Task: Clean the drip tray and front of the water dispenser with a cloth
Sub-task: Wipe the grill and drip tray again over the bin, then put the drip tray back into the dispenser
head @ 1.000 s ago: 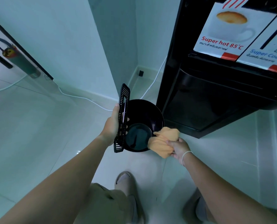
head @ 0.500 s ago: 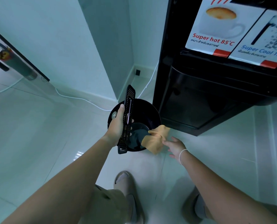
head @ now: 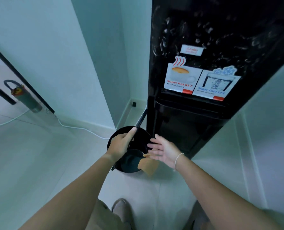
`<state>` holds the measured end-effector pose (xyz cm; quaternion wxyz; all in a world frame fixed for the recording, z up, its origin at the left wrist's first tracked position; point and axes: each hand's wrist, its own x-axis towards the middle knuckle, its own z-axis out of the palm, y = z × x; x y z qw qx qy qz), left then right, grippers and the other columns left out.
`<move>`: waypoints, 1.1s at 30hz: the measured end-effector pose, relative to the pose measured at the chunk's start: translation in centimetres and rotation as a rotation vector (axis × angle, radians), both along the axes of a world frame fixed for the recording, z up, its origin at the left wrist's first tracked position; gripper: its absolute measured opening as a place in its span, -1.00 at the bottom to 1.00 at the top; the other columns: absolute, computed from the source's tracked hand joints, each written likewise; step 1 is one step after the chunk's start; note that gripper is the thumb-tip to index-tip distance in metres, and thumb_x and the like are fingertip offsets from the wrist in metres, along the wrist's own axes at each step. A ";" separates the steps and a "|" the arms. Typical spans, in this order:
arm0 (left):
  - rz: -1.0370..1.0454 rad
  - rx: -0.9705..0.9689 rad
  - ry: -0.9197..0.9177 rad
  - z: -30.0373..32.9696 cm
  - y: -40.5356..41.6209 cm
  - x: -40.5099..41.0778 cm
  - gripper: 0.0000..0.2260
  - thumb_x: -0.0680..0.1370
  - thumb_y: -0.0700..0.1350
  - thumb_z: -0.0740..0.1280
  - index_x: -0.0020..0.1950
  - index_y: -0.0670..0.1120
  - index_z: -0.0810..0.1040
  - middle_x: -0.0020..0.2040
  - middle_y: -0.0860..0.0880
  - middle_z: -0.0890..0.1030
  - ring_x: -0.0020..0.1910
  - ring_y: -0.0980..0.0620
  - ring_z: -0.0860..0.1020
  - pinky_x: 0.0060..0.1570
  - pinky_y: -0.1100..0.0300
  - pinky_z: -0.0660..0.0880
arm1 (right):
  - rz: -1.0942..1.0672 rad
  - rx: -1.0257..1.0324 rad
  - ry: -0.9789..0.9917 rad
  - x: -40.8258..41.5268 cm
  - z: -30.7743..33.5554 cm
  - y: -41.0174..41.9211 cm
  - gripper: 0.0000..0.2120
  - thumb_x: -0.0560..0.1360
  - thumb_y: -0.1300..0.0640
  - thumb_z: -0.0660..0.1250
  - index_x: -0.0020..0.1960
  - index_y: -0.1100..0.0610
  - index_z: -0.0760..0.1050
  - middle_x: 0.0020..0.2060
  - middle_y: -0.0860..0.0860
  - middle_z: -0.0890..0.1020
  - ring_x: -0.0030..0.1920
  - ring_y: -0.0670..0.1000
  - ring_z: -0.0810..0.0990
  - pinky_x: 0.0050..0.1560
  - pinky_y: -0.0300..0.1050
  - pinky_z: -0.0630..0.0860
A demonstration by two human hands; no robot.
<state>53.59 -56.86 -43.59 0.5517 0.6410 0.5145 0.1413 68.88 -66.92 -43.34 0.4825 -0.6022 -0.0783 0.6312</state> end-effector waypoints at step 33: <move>0.089 0.304 0.011 13.9 -1.5 10.0 -0.65 0.58 -0.16 0.23 0.35 -0.23 0.45 0.24 -0.17 0.57 0.28 -0.12 0.47 0.20 0.22 0.32 | -0.470 0.410 0.024 11.3 14.2 -8.8 -0.83 0.58 0.32 0.09 0.01 0.25 0.46 -0.09 0.19 0.61 -0.08 0.13 0.61 0.06 0.09 0.49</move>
